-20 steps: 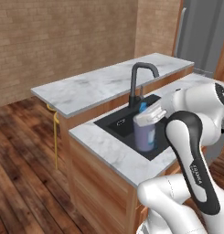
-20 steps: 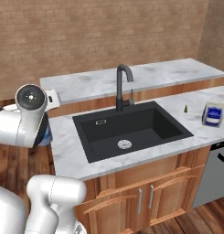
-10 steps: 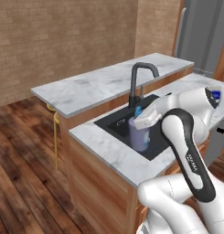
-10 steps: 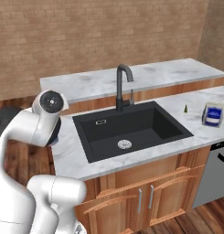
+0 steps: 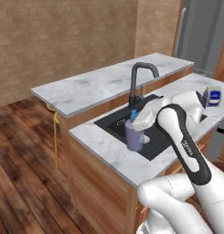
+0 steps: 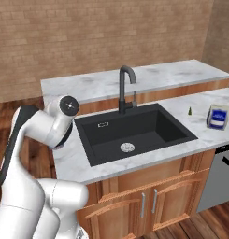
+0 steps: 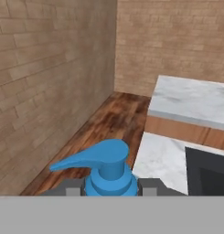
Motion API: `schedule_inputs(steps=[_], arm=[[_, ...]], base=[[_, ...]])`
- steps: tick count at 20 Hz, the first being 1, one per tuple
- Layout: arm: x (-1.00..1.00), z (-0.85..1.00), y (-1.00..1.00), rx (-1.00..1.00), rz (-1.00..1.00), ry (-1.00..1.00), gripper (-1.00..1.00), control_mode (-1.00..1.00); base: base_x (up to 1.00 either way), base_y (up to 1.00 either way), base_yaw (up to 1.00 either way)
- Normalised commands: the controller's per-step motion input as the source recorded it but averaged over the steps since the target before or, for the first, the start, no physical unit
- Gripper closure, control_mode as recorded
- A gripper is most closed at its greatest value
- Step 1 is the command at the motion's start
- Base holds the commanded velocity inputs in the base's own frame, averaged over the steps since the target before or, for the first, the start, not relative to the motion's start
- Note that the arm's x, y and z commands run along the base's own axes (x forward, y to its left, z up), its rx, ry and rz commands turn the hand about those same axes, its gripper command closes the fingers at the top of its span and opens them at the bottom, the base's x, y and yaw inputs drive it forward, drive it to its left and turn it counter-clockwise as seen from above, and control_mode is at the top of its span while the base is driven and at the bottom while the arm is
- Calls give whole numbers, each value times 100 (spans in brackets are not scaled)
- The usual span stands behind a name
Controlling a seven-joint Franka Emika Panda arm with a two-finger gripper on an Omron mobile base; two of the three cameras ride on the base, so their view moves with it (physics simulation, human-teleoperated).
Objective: Open the cabinet. Pick the soap dispenser and place it next to the sink. Then close the cabinet.
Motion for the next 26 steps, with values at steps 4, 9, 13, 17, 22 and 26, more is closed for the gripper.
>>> schedule_inputs(steps=[4, 9, 13, 17, 22, 26], arm=[[35, -28, 4, 0, 10, 1, 100, -100], [34, -28, 7, 0, 10, 1, 100, -100], [35, -33, 8, 0, 9, 6, 100, -100], [36, -35, 6, 0, 9, 7, 100, -100], [38, -35, 2, 0, 8, 9, 100, -100], [34, -31, 0, 1, 8, 10, 100, -100]], base=[[0, 0, 0], [0, 0, 0], [0, 0, 0], [0, 0, 0], [0, 0, 0], [0, 0, 0]])
